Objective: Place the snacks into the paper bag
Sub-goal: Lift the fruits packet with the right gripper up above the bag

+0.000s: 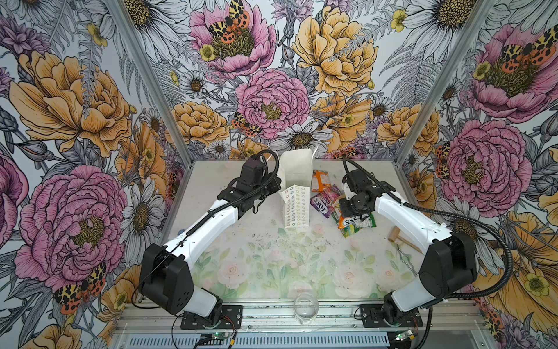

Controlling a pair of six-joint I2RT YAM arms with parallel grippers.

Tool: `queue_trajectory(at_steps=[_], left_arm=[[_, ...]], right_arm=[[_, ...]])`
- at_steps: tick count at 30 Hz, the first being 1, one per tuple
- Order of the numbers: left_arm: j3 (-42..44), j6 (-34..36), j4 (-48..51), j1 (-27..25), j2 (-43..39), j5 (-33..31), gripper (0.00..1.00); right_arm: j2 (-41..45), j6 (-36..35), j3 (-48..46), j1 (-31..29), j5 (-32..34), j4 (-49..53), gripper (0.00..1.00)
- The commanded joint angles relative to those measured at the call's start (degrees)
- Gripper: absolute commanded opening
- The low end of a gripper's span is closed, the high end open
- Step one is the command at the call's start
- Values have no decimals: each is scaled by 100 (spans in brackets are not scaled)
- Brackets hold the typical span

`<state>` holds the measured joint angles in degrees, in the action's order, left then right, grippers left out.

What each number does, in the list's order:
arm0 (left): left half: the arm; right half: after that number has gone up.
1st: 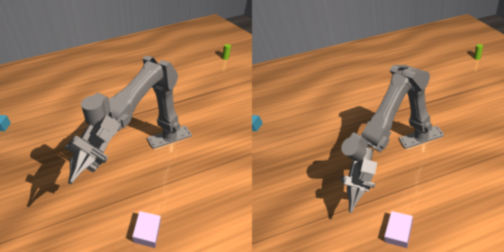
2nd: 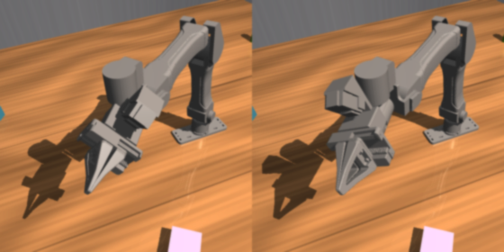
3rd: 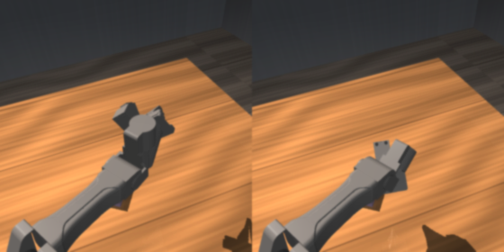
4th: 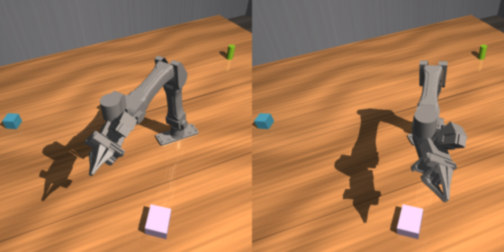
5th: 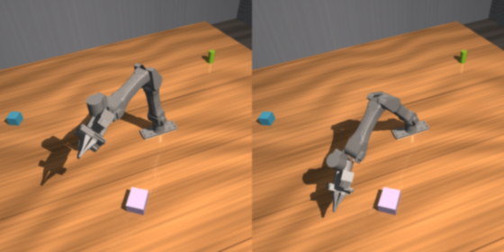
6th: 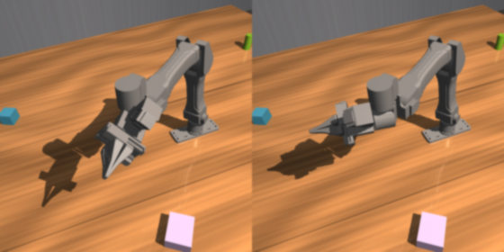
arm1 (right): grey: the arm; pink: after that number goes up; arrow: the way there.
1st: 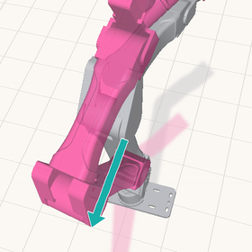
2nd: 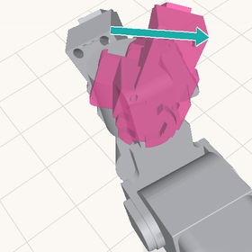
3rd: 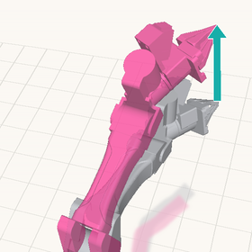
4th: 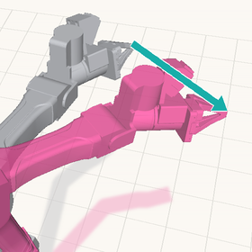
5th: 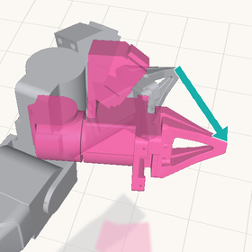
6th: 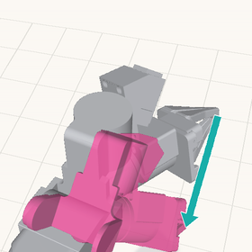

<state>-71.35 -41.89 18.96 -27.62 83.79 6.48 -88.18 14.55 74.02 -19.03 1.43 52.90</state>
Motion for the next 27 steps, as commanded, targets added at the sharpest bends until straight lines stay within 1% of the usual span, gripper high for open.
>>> queue_trajectory(at_steps=[1,8,13,19,22,27], left_arm=[[120,-35,-77,22,-187,99,0],[127,-39,-86,24,-205,99,0],[148,-47,-101,26,-220,99,0],[158,-65,-112,12,-214,97,0],[154,-74,-123,2,-205,90,0],[155,-83,-129,-7,-187,84,0]], right_arm=[[467,221,362,50,-46,-142,0],[902,467,876,84,204,-42,0],[1096,587,1461,87,168,-34,0],[1074,711,2593,59,-5,-51,0],[901,769,3309,-49,-40,-52,0],[398,744,4437,-399,-21,-152,0]])
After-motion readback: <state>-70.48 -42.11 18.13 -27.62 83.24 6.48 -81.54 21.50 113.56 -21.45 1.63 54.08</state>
